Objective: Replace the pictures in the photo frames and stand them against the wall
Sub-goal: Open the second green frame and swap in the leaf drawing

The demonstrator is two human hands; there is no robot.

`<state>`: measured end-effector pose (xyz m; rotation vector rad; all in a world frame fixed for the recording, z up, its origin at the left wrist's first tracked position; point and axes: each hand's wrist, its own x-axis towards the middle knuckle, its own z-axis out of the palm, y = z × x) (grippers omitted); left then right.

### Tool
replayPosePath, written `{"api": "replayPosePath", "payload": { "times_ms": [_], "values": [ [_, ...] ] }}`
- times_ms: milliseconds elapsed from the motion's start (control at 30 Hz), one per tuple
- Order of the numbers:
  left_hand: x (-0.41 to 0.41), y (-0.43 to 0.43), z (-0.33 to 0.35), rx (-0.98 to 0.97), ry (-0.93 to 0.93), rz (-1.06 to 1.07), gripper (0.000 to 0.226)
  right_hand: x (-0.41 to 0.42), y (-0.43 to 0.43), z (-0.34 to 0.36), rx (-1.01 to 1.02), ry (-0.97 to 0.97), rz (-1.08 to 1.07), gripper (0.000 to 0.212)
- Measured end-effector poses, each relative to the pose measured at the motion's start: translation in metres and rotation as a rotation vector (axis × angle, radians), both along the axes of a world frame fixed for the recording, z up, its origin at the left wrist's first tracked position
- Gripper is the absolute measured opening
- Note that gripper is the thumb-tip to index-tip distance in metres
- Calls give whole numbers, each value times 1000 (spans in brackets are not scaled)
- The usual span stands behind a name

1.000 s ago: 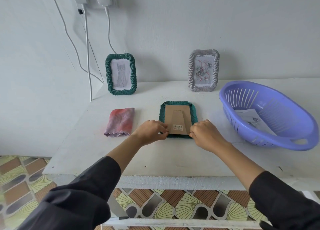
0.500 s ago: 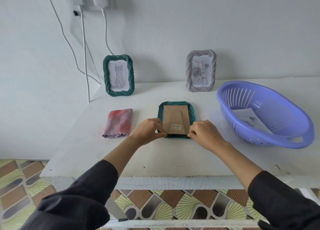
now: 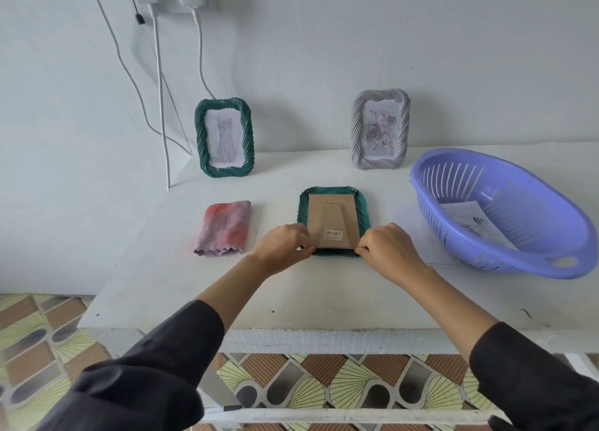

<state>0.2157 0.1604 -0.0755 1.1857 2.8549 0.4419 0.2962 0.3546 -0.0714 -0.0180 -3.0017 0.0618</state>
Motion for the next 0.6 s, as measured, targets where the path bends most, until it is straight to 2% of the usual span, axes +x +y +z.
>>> {"api": "replayPosePath", "payload": {
  "times_ms": [133,200,367,467,533,600],
  "values": [
    [2,3,4,-55,7,-1,27,0,-4,5,45,-45,-4,30],
    [2,4,6,-27,-17,13,25,-1,-2,7,-14,-42,-25,29],
    [-4,2,3,212,-183,139,13,-3,3,9,-264,-22,-100,19],
    [-2,5,1,312,-185,216,14,-8,3,6,-314,-11,-170,30],
    [-2,7,0,258,-183,260,24,-9,1,6,-335,-56,-192,48],
    [-4,9,0,182,-195,277,29,-9,0,7,-325,-100,-184,55]
  ]
}}
